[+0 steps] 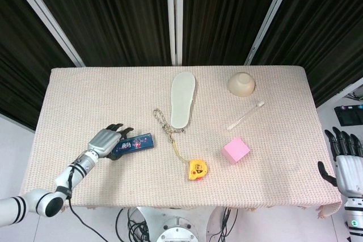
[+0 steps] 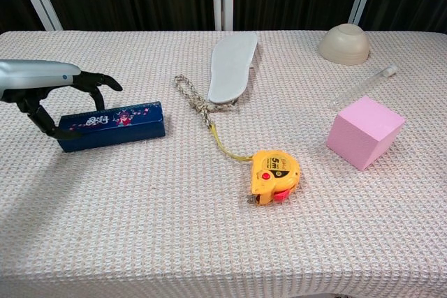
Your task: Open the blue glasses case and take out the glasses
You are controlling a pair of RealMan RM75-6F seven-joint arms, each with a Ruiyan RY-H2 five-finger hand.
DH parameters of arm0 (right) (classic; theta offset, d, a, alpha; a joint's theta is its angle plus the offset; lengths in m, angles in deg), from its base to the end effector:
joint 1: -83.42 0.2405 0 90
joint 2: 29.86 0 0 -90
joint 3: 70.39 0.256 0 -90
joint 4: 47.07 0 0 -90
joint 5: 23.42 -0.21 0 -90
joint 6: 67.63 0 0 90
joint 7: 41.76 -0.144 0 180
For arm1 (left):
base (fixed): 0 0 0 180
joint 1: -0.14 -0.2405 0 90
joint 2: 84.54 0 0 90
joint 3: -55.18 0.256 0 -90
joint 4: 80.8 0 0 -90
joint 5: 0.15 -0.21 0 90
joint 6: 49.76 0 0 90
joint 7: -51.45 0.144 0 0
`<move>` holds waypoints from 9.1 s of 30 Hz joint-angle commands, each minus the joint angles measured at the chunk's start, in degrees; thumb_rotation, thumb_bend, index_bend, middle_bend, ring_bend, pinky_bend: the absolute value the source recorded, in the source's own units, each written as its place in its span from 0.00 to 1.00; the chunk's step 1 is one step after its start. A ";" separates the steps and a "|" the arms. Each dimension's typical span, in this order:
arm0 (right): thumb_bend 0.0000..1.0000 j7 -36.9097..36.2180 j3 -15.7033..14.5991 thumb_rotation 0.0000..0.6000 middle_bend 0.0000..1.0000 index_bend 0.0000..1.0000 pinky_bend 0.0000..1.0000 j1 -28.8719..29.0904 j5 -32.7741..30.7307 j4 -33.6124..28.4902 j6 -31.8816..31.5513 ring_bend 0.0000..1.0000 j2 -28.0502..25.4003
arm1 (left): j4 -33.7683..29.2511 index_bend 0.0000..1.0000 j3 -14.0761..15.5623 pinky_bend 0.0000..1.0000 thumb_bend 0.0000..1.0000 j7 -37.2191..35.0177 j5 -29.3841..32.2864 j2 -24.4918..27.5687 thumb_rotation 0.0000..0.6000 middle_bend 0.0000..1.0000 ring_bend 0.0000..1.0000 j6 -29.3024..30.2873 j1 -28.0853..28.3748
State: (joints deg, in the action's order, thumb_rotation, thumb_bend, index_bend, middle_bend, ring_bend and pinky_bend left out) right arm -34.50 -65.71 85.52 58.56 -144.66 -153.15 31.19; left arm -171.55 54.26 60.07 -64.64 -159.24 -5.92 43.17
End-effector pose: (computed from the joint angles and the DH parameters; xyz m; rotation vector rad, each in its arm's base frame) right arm -0.3112 -0.1713 0.1765 1.3152 -0.8688 0.7951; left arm -0.2034 0.3199 0.0165 -2.0248 -1.1327 -0.6672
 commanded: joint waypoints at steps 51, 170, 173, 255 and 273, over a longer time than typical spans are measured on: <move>0.33 -0.47 -0.20 1.00 0.00 0.00 0.00 0.78 -0.40 0.89 1.62 0.00 0.13 | 9.06 0.23 -8.03 0.23 0.48 -41.83 -4.61 -2.15 1.00 0.56 0.24 -12.45 -3.54; 0.33 -3.63 -0.95 1.00 0.00 0.00 0.00 1.70 0.45 1.45 3.23 0.00 -0.49 | 19.67 0.11 1.25 0.08 0.53 -25.58 -32.18 -13.38 1.00 0.27 0.00 11.05 -2.30; 0.33 -3.58 -0.92 1.00 0.00 0.00 0.00 1.74 0.33 1.49 3.33 0.00 -0.46 | 21.04 0.11 1.33 0.08 0.53 -25.33 -31.91 -13.99 1.00 0.27 0.00 10.72 -1.63; 0.33 -2.18 -1.27 1.00 0.00 0.00 0.00 2.52 0.45 2.32 4.22 0.00 0.61 | 17.45 0.08 -6.69 0.13 0.54 6.14 12.60 -4.99 1.00 0.45 0.07 -5.66 -0.80; 0.33 -2.59 -1.09 1.00 0.00 0.00 0.00 2.44 0.30 2.36 3.93 0.00 0.50 | 11.40 0.23 -6.18 0.15 0.36 4.34 7.61 -1.70 1.00 0.22 0.06 -3.54 -0.30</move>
State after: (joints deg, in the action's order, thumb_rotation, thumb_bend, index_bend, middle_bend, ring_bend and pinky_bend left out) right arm -37.09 -66.80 87.97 58.87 -142.30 -149.22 31.69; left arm -158.55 47.24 62.00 -59.27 -162.04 -8.36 42.13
